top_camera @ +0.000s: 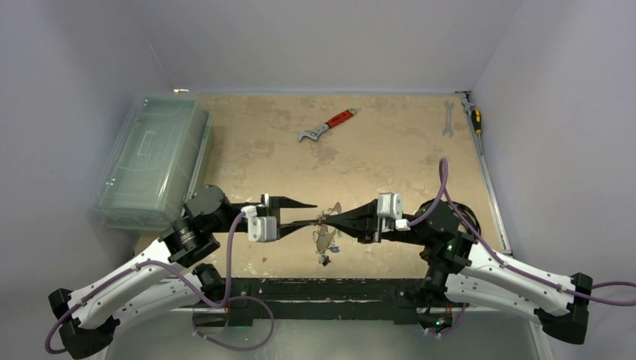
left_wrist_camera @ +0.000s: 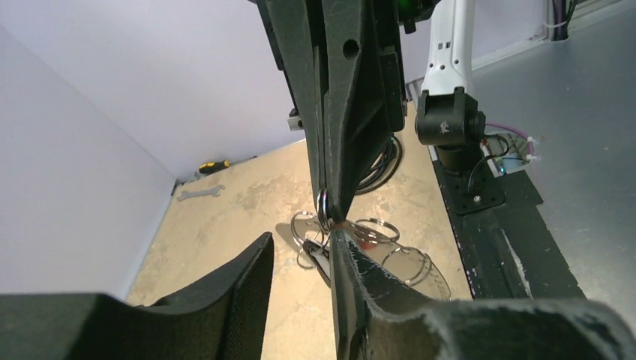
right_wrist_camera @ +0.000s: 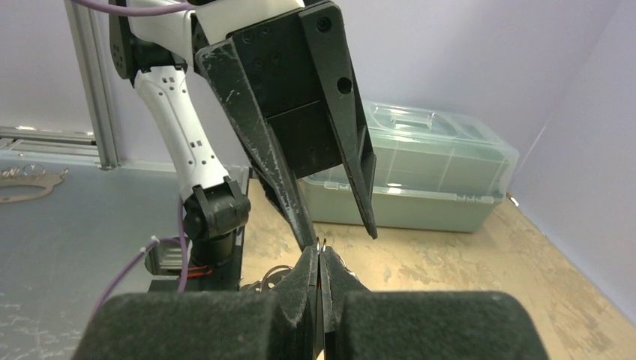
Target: Put the keys on the keyring
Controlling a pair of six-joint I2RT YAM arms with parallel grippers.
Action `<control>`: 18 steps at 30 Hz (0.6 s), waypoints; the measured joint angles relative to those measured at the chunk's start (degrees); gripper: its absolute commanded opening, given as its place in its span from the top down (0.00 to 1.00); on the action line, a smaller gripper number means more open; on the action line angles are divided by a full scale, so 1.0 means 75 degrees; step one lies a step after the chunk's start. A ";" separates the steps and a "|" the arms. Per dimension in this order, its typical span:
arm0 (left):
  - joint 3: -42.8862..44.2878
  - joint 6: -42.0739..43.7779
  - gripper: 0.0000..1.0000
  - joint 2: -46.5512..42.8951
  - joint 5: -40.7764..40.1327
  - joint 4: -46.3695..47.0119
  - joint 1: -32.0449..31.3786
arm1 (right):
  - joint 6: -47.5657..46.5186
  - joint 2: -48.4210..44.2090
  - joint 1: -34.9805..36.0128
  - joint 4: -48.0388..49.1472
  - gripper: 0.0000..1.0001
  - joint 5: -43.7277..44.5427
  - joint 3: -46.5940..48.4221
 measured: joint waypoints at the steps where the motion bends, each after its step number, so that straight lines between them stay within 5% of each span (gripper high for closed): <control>1: 0.0000 -0.0087 0.70 0.0055 0.0099 0.0099 0.0047 | 0.0000 0.0003 0.0000 0.0000 1.00 -0.0003 -0.0012; 12: -0.0029 -0.0423 0.66 0.0408 0.0871 0.0527 0.0332 | -0.0052 0.0047 -0.0009 0.0017 1.00 -0.0006 -0.0023; 18: -0.0029 -0.0414 0.75 0.0498 0.1035 0.0542 0.0364 | -0.0064 0.0041 -0.0009 0.0023 1.00 0.0003 -0.0023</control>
